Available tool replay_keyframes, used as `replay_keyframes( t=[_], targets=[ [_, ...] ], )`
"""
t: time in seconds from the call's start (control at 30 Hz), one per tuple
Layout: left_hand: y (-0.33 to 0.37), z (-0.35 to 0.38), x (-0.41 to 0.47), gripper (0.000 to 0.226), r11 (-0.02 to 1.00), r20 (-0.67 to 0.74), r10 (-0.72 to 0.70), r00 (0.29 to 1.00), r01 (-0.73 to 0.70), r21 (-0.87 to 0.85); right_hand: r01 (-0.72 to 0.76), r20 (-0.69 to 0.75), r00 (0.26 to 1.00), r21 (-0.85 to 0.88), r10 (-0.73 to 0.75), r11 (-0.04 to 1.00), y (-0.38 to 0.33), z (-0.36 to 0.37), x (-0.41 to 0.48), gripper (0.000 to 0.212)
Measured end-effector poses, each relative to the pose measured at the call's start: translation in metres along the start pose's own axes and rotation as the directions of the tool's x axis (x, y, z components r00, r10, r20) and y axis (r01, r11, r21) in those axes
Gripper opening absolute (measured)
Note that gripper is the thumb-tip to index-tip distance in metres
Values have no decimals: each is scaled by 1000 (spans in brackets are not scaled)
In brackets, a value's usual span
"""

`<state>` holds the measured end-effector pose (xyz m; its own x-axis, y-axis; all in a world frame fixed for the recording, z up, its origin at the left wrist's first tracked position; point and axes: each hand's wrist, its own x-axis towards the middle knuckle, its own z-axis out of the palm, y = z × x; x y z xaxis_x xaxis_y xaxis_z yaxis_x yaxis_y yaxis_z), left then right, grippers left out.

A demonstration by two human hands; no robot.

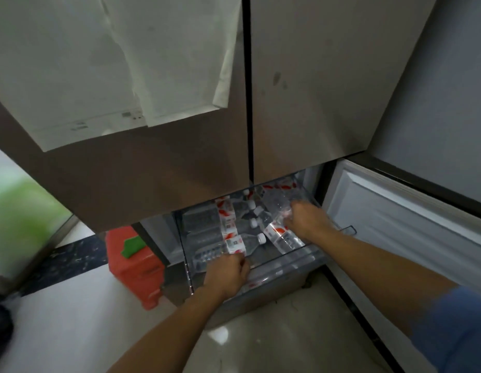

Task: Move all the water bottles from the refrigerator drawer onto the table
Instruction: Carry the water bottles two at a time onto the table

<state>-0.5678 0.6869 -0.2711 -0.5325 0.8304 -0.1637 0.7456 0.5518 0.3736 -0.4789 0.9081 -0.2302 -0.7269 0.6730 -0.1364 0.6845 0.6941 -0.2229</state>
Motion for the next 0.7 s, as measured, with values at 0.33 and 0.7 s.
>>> replay_keyframes(
  t=[0.33, 0.7],
  targets=[
    [9, 14, 0, 33, 956, -20, -288, 958, 286, -66, 84, 162, 986, -234, -46, 969, -3, 35, 76, 70],
    [29, 13, 5, 27, 883, -4, -462, 887, 459, -99, 305, 179, 949, -295, -261, 906, 22, 17, 53, 45]
  ],
)
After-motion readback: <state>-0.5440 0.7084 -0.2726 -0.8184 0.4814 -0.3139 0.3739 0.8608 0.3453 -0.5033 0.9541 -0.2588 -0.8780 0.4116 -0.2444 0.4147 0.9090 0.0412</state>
